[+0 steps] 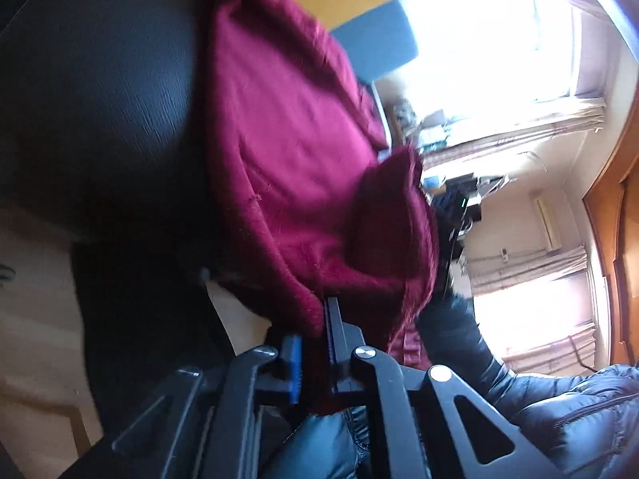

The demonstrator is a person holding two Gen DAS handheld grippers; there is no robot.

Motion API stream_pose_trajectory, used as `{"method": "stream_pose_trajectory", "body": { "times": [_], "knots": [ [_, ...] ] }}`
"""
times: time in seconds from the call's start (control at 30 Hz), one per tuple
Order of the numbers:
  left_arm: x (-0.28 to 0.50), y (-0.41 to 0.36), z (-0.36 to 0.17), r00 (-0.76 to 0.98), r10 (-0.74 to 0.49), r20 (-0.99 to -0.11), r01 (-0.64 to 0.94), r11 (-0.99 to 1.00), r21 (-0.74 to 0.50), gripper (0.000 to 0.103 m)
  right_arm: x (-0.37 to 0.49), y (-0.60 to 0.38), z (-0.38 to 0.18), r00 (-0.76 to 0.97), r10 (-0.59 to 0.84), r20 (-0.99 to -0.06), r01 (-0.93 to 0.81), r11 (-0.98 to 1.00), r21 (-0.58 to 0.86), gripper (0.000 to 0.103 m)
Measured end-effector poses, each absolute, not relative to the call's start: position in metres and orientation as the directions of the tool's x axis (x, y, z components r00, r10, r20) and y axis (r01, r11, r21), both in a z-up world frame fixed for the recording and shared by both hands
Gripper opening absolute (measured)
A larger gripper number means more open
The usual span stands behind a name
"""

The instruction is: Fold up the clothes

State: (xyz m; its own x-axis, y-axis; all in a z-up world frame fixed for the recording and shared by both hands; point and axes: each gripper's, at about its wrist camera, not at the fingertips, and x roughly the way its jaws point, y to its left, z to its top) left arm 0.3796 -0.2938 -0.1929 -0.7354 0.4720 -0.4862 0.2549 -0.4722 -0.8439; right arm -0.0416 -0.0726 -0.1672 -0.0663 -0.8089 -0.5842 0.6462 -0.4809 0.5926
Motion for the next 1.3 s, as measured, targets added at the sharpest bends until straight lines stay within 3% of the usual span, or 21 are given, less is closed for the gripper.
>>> {"method": "stream_pose_trajectory", "body": {
  "times": [0.17,0.37,0.6,0.7,0.83,0.97,1.2,1.3],
  "knots": [
    [0.411,-0.311,-0.17,-0.794,0.388,-0.467,0.254,-0.487,-0.836,0.006,-0.001,-0.052,-0.164,-0.006,-0.821,-0.571,0.656,-0.434,0.617,0.012],
    [0.423,-0.32,-0.141,-0.852,0.373,-0.368,0.168,-0.47,-0.866,0.006,0.053,-0.032,-0.147,0.105,-0.858,-0.502,0.661,-0.317,0.68,0.012],
    [0.355,-0.317,-0.091,-0.895,0.37,-0.249,0.038,-0.492,-0.87,0.006,0.045,-0.032,-0.104,0.106,-0.923,-0.37,0.657,-0.215,0.722,0.012],
    [0.332,-0.355,-0.075,-0.918,0.349,-0.188,-0.006,-0.485,-0.874,0.006,0.029,-0.035,-0.091,0.074,-0.939,-0.336,0.657,-0.208,0.725,0.012],
    [0.301,-0.39,-0.064,-0.935,0.312,-0.168,-0.009,-0.493,-0.87,0.006,-0.008,-0.044,-0.087,0.015,-0.946,-0.324,0.64,-0.24,0.73,0.012],
    [0.247,-0.425,-0.077,-0.941,0.263,-0.214,0.064,-0.481,-0.874,0.006,-0.051,-0.059,-0.104,-0.04,-0.935,-0.351,0.583,-0.308,0.752,0.012],
    [0.175,-0.485,-0.174,-0.899,0.197,-0.391,0.31,-0.343,-0.886,0.006,-0.106,-0.068,-0.149,-0.102,-0.89,-0.445,0.466,-0.438,0.769,0.012],
    [0.164,-0.493,-0.207,-0.878,0.186,-0.44,0.377,-0.295,-0.878,0.006,-0.11,-0.06,-0.153,-0.1,-0.901,-0.422,0.439,-0.42,0.794,0.012]
  ]
}}
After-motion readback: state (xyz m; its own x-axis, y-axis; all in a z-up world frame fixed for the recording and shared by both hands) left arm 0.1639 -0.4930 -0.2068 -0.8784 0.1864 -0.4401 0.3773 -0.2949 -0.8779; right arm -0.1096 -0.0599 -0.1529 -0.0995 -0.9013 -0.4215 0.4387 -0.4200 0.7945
